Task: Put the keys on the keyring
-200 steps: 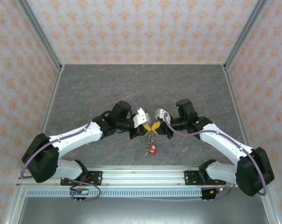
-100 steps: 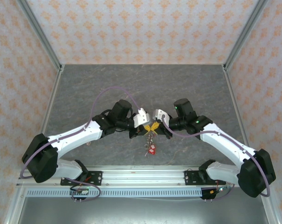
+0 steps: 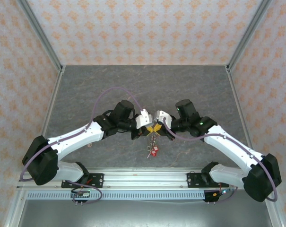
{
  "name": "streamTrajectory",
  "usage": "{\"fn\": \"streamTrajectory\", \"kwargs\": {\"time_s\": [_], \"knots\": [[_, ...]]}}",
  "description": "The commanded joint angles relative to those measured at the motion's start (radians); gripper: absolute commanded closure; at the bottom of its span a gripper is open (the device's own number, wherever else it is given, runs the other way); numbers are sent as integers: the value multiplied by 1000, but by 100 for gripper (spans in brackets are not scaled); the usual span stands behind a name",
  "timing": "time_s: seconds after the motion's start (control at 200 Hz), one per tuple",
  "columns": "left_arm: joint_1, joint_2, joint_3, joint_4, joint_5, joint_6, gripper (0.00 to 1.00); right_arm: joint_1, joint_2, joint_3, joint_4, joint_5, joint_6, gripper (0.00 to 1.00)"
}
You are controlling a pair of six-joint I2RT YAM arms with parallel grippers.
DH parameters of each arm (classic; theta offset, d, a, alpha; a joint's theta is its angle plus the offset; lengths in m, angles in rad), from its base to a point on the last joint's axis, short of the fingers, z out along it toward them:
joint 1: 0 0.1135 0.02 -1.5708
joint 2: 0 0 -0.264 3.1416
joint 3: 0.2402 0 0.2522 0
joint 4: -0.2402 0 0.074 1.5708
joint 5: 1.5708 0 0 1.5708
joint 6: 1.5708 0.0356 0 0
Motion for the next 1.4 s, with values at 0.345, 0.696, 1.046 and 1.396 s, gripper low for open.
{"fn": "streamTrajectory", "kwargs": {"time_s": [0.345, 0.696, 1.046, 1.396], "knots": [[-10, -62, -72, 200, 25, -102, 100, -36, -29, -105, 169, -87, 93, 82], [-10, -67, -69, 207, 43, -111, 100, -60, 1, -128, 231, -128, 117, 81], [-10, -57, -54, 152, 29, -89, 99, -66, -9, -109, 240, -121, 129, 99], [-10, -30, 22, -38, -9, 32, 83, -53, -4, 9, 22, -58, 8, 100]]}}
